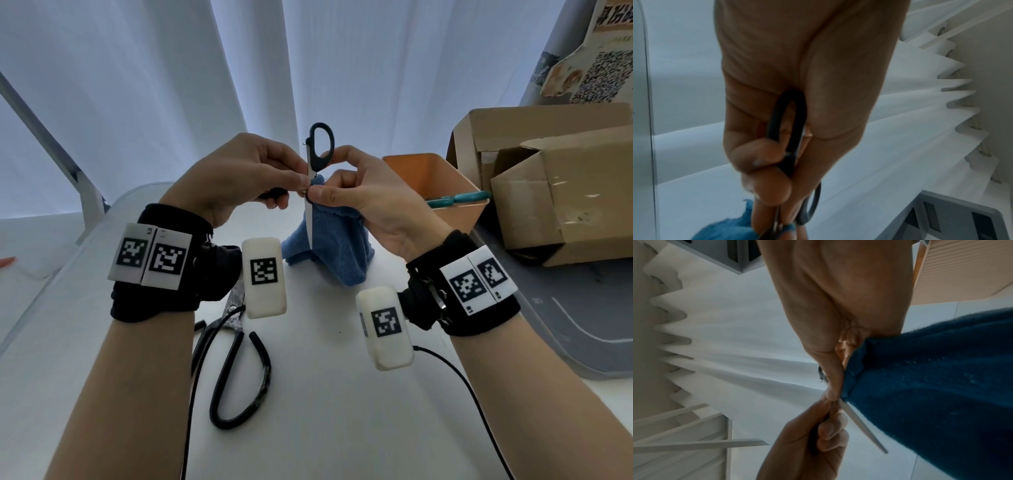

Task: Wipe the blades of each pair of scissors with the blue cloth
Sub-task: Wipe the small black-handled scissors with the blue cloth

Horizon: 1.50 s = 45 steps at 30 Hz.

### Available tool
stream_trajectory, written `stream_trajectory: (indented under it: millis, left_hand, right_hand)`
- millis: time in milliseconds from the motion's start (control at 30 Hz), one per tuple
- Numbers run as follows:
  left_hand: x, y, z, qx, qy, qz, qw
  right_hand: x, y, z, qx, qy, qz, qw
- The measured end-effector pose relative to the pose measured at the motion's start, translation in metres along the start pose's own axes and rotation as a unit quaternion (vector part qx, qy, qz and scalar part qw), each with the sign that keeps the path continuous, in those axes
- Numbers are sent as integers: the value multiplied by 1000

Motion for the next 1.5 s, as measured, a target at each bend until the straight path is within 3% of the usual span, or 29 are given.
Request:
stream_trajectory:
  millis: [233,400,533,867,1233,1500]
  left_hand:
    - [7,3,18,-14,34,7,999]
    - [12,1,29,-59,107,9,992]
    - [13,-2,27,-81,170,6,982]
    - [3,-11,-8,-74,190,0,979]
    - [-2,-13,-22,-77,166,-12,983]
    - [-1,-9,-8,-93,195,-11,976]
  right_hand:
    - [4,0,8,15,22,-21,999]
    - [4,-1,26,-46,16,-22,999]
    - [2,-1,29,-92,-73,-25,993]
    - [-5,-2,6,-85,-259,-40,961]
    - [-7,-2,-2,-125,-203,-45,970]
    - [-3,-2,-6,-84,-151,-38,984]
Point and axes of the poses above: each hand's wrist, its own y-axis away from the middle knuckle, its own z-axis out of the back of the hand, x = y × z, the point moved 1 cm from there along -y, towards the middle knuckle, and after that the axes turned 15 degrees about z, right-handed, at the moved point
